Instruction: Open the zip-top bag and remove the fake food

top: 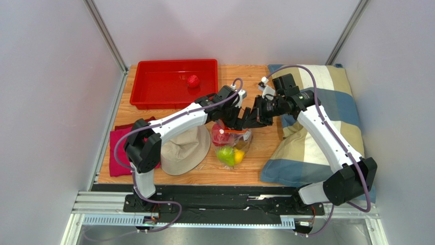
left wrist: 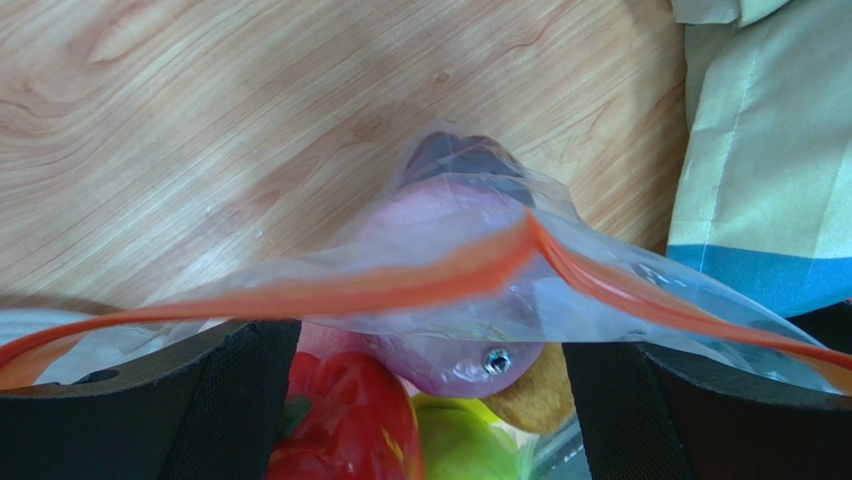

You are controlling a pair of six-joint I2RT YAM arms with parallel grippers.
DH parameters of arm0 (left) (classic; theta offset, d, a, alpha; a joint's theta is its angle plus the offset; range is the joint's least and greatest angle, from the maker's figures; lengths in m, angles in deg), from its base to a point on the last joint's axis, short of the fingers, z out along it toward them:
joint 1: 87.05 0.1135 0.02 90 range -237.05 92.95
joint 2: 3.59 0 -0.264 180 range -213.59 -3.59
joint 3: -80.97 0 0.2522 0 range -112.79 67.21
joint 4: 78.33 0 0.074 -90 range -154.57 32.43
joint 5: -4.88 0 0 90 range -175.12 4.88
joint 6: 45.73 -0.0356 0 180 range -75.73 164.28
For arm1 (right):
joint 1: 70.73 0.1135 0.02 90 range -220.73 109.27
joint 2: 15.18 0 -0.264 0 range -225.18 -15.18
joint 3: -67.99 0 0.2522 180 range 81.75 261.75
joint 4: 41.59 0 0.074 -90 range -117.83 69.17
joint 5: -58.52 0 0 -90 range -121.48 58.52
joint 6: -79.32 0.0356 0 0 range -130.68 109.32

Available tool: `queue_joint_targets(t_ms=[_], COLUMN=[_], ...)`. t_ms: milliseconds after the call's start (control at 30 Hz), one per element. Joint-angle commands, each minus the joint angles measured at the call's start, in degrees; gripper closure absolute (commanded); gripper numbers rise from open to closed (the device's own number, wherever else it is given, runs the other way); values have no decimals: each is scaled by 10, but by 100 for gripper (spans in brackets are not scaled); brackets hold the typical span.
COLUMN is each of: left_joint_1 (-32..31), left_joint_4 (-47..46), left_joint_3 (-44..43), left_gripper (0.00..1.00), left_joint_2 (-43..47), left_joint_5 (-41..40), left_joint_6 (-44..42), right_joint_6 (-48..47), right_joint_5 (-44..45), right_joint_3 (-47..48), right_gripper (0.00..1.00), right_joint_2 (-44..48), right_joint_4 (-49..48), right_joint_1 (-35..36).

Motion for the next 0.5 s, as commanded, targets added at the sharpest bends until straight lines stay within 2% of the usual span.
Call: queue_joint_targets(t_ms=[0, 100, 267, 333, 367, 400, 467], left_joint_1=[-5, -5, -7, -7, -7, -7, -7], left_joint_4=[-23, -26, -37, -38, -38, -40, -35], left_joint_3=[0, -5, -5, -3, 0, 0, -4], left_gripper=[5, 12, 16, 23, 28, 44, 61], left_joint_2=[-31, -42, -62, -61, -56, -48, -37], left_joint_5=[7, 1, 1, -7, -10, -12, -20], left_joint_6=[11, 9, 4, 1, -7, -12, -24], right_joint_6=[-9, -13, -17, -18, -18, -18, -20], right_joint_5=[-19, -15, -6, -4, -4, -2, 0], right_joint_3=[3, -1, -7, -8, -9, -10, -13], right_gripper=[100, 100, 100, 100, 100, 100, 100], right_joint_2=[18, 23, 27, 29, 30, 31, 33], right_joint_4=[-1, 0, 6, 6, 6, 7, 6], right_joint_1=[0, -1, -1, -2, -3, -2, -5])
